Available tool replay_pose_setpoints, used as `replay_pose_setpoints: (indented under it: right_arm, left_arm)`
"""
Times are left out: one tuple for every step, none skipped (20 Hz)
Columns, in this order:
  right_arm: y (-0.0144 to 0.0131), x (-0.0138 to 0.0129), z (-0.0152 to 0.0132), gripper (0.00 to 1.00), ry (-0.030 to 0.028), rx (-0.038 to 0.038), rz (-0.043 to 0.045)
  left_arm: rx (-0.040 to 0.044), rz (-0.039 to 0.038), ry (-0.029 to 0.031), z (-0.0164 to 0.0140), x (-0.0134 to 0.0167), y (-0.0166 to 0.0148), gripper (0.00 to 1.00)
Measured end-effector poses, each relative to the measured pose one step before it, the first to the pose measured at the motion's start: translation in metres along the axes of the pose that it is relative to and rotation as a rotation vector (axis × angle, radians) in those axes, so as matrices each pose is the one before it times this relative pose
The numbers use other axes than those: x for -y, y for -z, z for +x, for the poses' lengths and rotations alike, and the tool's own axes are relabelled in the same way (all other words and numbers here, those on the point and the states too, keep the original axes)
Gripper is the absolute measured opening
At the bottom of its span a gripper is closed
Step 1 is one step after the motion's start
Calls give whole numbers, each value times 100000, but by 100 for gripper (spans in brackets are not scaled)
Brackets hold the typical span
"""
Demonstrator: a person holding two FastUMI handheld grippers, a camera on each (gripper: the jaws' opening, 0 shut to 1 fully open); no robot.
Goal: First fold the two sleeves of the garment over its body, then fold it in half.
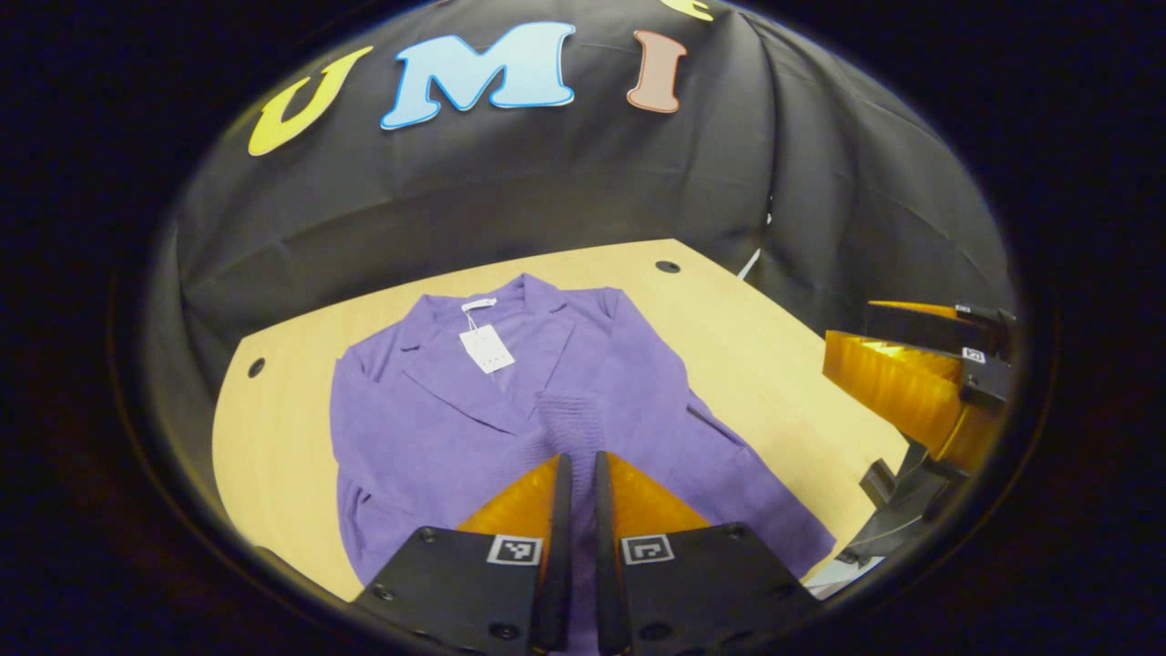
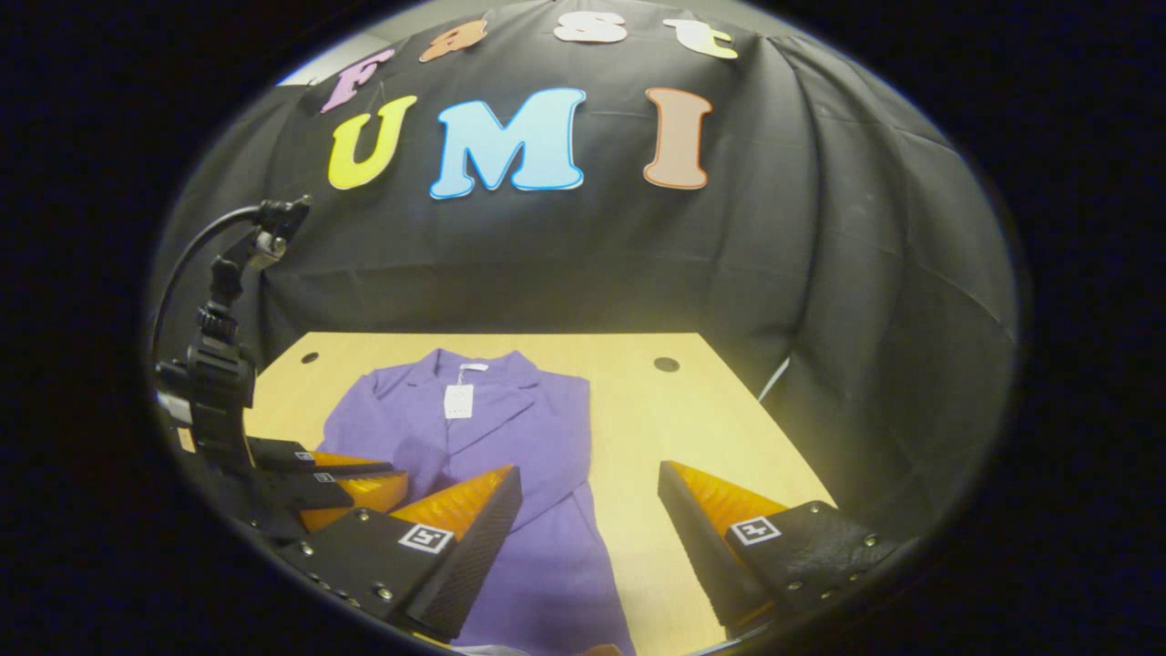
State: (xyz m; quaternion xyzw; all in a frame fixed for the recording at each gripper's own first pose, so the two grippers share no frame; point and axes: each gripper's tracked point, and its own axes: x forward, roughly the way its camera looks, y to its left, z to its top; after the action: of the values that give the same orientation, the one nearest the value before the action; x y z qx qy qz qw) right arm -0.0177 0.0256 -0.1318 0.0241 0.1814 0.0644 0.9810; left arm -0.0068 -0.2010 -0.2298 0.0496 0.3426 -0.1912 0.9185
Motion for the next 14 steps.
replay_pose_setpoints:
  right_arm:
    - [291, 377, -63, 94, 1996, -552, 1039]
    - [198, 302, -202, 94, 1894, -331, 1573]
    - [308, 168, 38, 94, 1727, -569, 1537]
    - [202, 259, -67, 94, 1970, -565, 1496]
    - [393, 172, 94, 94, 1227, -979, 1487]
    - [413, 130, -132, 94, 739, -907, 1426]
    - [506, 226, 122, 94, 768, -1689, 1322]
    - [713, 100, -10, 94, 34, -2037, 1464]
    - [717, 22, -13, 94, -552, -2152, 1359]
    - [779, 45, 11, 95, -850, -2226, 861]
    - [842, 79, 116, 94, -751, -2118, 173]
    - [683, 97, -8, 95, -703, -1336, -609]
    - [566, 187, 26, 94, -535, -1550, -1000]
    - [590, 71, -86, 95, -857, -1163, -1106]
  left_arm:
    - [571, -347, 1144, -51, -88, 46, 20]
    - [407, -206, 1408, -99, -51, 74, 22]
    - [253, -211, 1296, -111, -125, 214, 36]
    - [139, -434, 1487, -366, -88, 282, 49]
    - [99, -695, 50, -188, -530, 164, 69]
    - [22, -1165, 105, -323, -593, 209, 75]
    - [235, -1206, -1758, -354, -856, 151, 82]
    - [227, -1003, -1156, -338, -791, 149, 87]
    - [134, -1121, -2023, -729, -887, 378, 99]
    - [223, -1066, -1923, -595, -880, 269, 100]
    - [-2, -925, -2092, -604, -911, 405, 98]
    - [543, -956, -2526, -623, -1036, 458, 98]
    - [-526, -786, -2774, -381, -987, 317, 98]
    - [-881, -1108, -2965, -525, -1027, 661, 96]
